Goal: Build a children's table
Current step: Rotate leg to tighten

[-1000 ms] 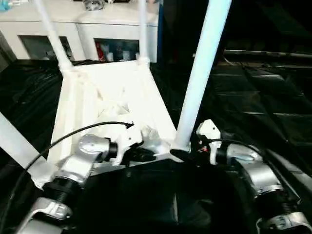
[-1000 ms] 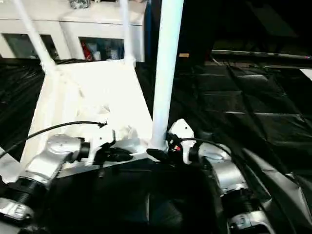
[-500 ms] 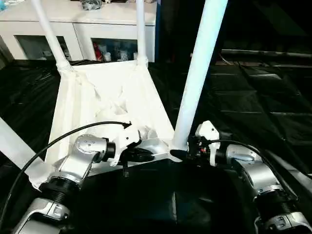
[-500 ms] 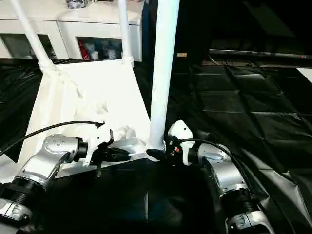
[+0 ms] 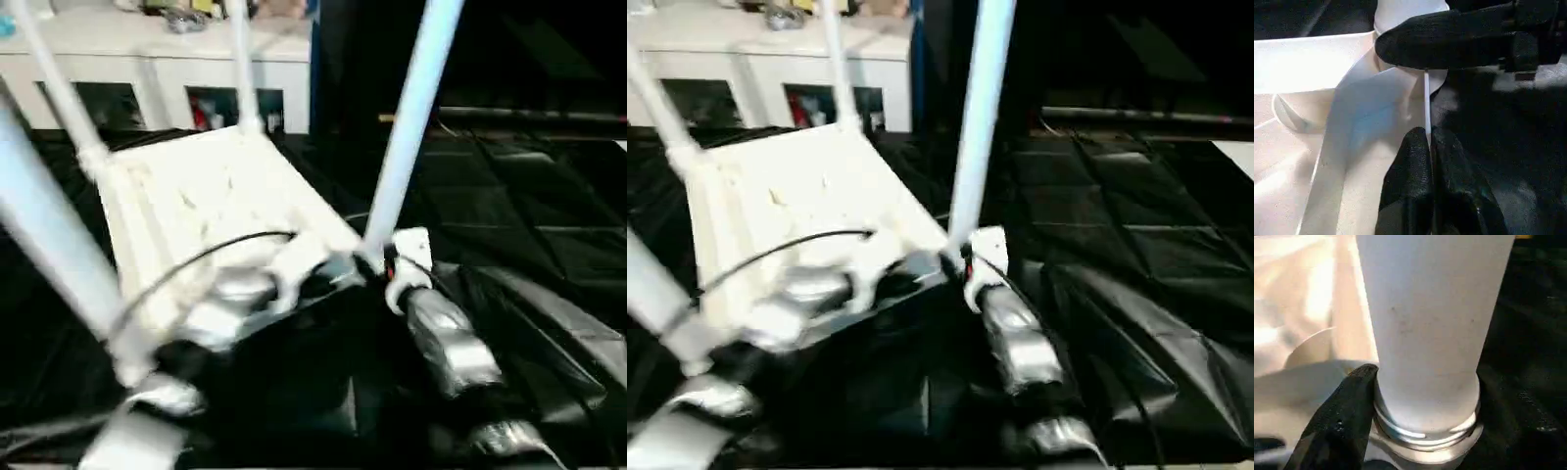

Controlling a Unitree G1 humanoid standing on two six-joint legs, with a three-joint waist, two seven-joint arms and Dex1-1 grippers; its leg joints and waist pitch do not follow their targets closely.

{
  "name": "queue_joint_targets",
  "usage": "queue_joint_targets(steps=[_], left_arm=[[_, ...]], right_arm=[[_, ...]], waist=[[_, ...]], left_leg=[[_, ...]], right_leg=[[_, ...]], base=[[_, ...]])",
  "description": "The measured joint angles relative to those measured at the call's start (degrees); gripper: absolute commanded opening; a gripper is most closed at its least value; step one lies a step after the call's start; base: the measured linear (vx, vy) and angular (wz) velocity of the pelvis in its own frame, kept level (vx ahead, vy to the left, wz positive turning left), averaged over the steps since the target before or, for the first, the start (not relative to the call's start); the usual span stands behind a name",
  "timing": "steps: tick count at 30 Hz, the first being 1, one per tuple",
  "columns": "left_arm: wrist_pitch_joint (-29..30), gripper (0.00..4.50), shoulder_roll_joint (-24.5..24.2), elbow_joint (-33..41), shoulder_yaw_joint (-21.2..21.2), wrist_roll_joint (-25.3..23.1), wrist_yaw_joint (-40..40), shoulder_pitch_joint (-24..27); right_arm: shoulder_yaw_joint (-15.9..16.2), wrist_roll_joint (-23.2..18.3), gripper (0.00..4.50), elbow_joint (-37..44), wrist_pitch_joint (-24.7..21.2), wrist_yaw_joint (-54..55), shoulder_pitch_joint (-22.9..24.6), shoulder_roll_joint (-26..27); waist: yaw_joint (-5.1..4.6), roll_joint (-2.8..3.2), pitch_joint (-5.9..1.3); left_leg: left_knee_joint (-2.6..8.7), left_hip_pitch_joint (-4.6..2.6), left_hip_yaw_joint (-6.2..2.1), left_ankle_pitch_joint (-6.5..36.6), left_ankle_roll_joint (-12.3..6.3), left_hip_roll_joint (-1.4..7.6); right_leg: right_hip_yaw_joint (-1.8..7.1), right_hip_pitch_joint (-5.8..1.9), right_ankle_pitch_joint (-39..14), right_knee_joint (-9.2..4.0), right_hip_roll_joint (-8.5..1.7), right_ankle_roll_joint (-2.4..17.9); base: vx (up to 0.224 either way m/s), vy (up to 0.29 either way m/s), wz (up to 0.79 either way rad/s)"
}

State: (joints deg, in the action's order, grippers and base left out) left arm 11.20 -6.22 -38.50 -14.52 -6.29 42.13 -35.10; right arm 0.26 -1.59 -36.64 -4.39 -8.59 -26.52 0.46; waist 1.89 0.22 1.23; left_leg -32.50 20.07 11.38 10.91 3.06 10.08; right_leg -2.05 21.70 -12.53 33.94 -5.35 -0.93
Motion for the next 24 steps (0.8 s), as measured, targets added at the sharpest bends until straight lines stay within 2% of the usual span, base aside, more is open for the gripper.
queue_joint_targets(steps=[6, 8, 9, 15, 17, 20, 24], left_arm=[[-1.61, 0.0, -0.55, -0.21, -0.12, -0.12, 1.21, -0.17], [-2.2, 0.0, -1.04, 0.18, -0.14, -0.02, 1.88, 0.14], [-2.67, 0.0, -1.59, 0.54, -0.16, 0.11, 2.58, 0.41], [-5.53, 0.0, -6.24, 2.05, 0.11, 1.6, 8.32, 1.85], [-6.49, 0.0, -8.42, 4.29, 0.09, 2.58, 11.82, 3.51], [-6.6, 0.0, -11.37, 7.3, 0.15, 4.24, 16.86, 5.51], [-6.47, 0.0, -13.78, 9.49, 0.1, 5.85, 21.44, 6.85]], right_arm=[[-0.31, 0.19, 2.74, -0.44, 2.55, -1.81, 0.3, -0.27], [-0.31, -0.06, 3.44, 0.01, 2.75, -3.74, 0.59, -0.85], [-0.21, -0.29, 3.44, 0.39, 2.82, -5.63, 0.82, -1.46], [2.96, -2.93, 3.9, 4.86, 1.58, -20.13, 3.01, -7.21], [5.67, -3.08, 3.9, 8.64, 0.45, -26.9, 4.73, -11.71], [7.31, -4.28, 3.9, 12.62, -1.7, -36.33, 6.01, -17.18], [8.11, -5.54, 3.9, 14.09, -2.54, -42.12, 5.99, -19.09]], waist=[[0.03, 0.21, -0.03], [0.06, 0.29, 0.0], [0.06, 0.34, 0.01], [0.06, 0.47, 0.11], [0.12, 0.42, 0.13], [0.11, 0.34, 0.16], [0.11, 0.3, 0.19]], left_leg=[[0.05, 0.19, -0.03, 0.0, -0.01, -0.03], [0.24, 0.17, -0.07, -0.01, -0.01, 0.0], [0.34, 0.16, -0.07, -0.01, 0.0, 0.0], [0.66, 0.49, -0.1, -0.02, 0.0, 0.25], [0.65, 0.51, -0.09, -0.03, 0.0, 0.29], [0.5, 0.71, -0.08, -0.05, -0.05, 0.32], [0.08, 0.84, -0.05, -0.2, -0.31, 0.39]], right_leg=[[-0.01, -0.23, 0.23, 0.04, -0.02, 0.04], [-0.1, -0.18, 0.24, 0.09, 0.0, 0.03], [-0.12, -0.15, 0.24, 0.12, 0.0, 0.03], [-0.34, 0.17, 0.46, 0.23, 0.2, 0.31], [-0.35, 0.19, 0.37, 0.21, 0.22, 0.2], [-0.35, 0.2, 0.22, 0.2, 0.23, 0.23], [-0.36, 0.35, 0.21, 0.19, 0.22, 0.25]], base=[[0.0, 0.0, 0.0], [0.0, 0.0, 0.0], [0.0, 0.0, 0.0], [0.0, 0.0, 0.0], [0.0, 0.0, 0.0], [0.0, 0.0, 0.0], [0.0, 0.0, 0.0]])
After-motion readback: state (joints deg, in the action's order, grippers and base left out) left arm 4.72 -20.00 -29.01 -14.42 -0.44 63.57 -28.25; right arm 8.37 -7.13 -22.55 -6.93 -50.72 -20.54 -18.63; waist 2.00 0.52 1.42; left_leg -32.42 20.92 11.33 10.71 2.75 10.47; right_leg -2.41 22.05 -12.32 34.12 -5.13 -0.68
